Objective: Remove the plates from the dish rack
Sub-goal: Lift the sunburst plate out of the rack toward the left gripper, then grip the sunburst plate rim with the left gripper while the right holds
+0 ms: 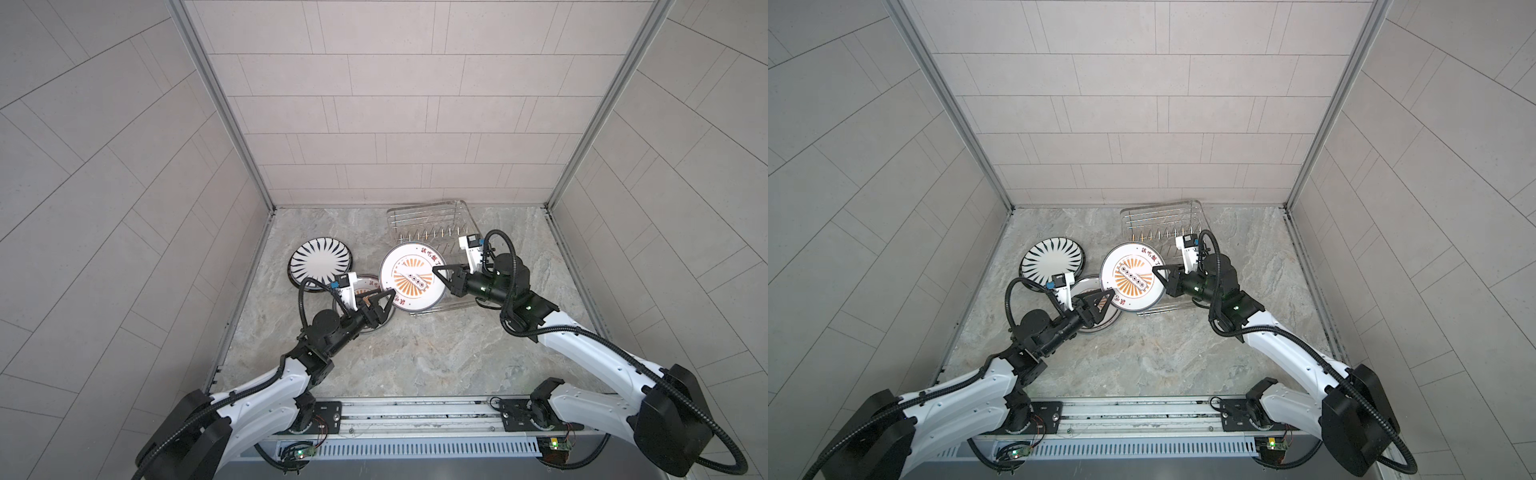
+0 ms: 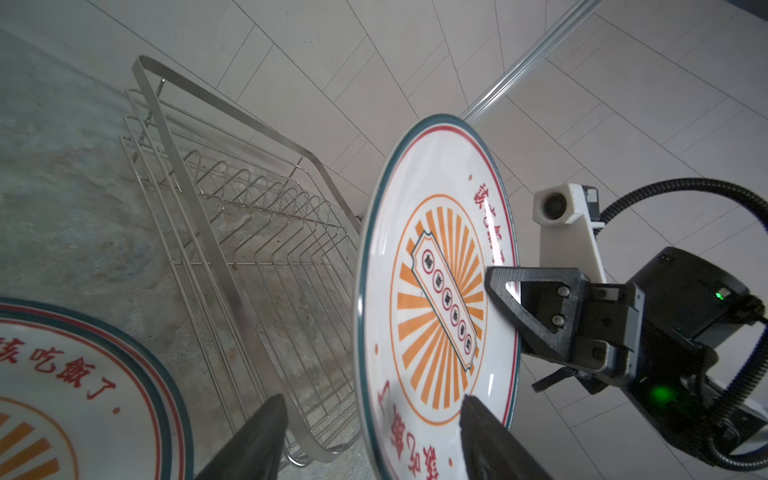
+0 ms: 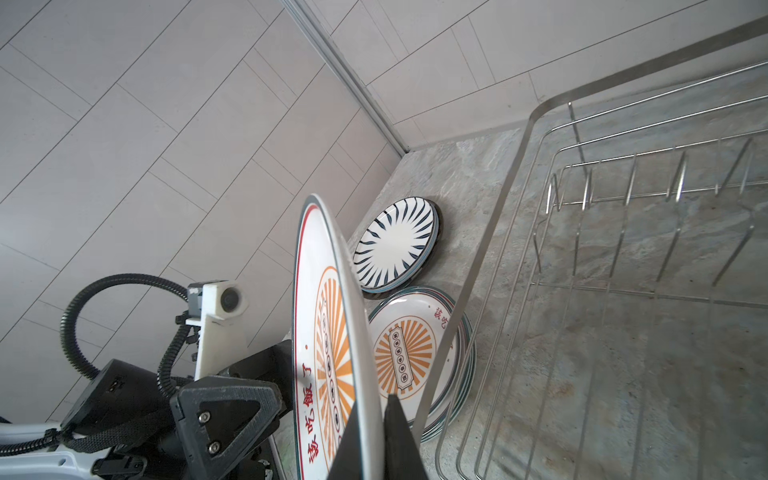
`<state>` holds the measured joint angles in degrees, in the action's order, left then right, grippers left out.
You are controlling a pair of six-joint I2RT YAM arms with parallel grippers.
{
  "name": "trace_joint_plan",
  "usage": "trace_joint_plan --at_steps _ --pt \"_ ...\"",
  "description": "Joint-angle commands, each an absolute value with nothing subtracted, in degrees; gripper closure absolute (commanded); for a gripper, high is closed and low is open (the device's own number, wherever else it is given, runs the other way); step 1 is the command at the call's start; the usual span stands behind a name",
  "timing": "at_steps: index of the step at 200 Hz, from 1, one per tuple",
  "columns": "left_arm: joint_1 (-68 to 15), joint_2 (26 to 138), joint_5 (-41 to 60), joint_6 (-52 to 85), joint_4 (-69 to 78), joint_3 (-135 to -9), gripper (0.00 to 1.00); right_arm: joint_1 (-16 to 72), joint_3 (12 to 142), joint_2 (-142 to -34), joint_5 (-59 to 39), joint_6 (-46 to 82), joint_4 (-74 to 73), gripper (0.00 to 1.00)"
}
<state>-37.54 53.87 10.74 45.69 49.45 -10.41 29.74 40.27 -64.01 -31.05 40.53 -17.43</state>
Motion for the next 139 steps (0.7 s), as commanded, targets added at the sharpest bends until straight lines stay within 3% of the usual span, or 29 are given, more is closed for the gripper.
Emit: trace_joint_plan --at_steps 1,23,58,107,139 --pt "-37.88 53.62 10.86 46.93 52.18 -10.57 0.46 30.06 39.55 -62.99 -30.91 40.34 -22.21 0.91" --pt "-37.88 53.05 11.11 47.36 52.16 -10.42 0.61 30.14 39.90 -63.93 -31.26 40.42 -22.18 0.91" --pt "-37.86 53.51 12.17 47.93 52.14 -10.61 0.66 30.93 38.75 -64.47 -31.01 40.46 -23.51 0.91" --pt "-37.88 55.04 13.63 49.22 54.34 -10.52 0.88 31.66 37.22 -64.42 -28.34 38.96 -23.48 0.91" --pt "-37.88 55.45 13.24 49.37 54.42 -10.53 0.89 32.93 37.62 -66.13 -28.21 37.82 -23.42 0.90"
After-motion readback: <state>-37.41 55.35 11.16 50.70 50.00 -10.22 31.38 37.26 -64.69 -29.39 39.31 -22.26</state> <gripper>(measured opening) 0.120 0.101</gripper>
